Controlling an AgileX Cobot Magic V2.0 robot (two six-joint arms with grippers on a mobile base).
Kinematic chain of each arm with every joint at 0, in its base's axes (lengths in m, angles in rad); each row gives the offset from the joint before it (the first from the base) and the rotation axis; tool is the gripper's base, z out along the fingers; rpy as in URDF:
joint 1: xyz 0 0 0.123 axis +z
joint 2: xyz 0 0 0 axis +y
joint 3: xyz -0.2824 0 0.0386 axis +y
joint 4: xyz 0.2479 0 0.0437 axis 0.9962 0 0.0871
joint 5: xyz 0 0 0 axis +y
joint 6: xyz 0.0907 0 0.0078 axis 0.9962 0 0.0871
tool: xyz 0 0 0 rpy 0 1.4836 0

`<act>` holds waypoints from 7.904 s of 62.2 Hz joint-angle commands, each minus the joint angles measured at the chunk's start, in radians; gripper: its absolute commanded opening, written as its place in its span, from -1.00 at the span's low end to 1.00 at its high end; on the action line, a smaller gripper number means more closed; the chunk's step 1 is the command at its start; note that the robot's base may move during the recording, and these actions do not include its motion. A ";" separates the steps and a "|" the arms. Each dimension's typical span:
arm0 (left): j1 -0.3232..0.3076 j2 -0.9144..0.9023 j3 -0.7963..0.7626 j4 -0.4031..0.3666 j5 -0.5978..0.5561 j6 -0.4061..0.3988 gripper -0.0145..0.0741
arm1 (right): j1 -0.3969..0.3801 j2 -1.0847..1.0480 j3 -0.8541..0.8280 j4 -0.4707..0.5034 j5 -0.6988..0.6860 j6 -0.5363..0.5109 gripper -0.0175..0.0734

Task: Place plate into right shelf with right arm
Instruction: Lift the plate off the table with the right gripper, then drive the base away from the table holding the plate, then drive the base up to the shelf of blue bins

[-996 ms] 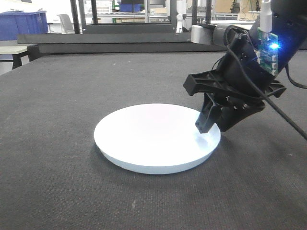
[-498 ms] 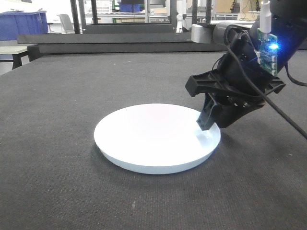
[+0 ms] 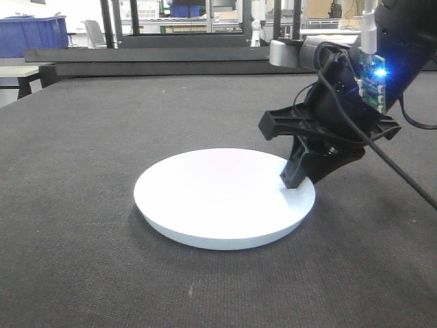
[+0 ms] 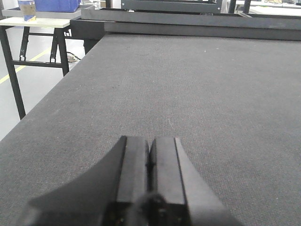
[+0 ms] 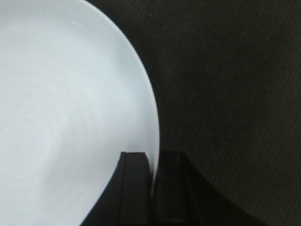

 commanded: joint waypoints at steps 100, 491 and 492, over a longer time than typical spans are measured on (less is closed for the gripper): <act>0.001 -0.006 0.010 -0.006 -0.086 -0.003 -0.78 | -0.008 -1.576 0.647 -0.017 -0.655 0.001 -0.49; 0.001 -0.006 0.010 -0.006 -0.086 -0.003 -0.78 | -0.008 -1.577 0.648 -0.017 -0.642 0.001 -0.49; 0.001 -0.006 0.010 -0.006 -0.086 -0.003 -0.78 | -0.008 -1.577 0.648 -0.017 -0.642 0.001 -0.49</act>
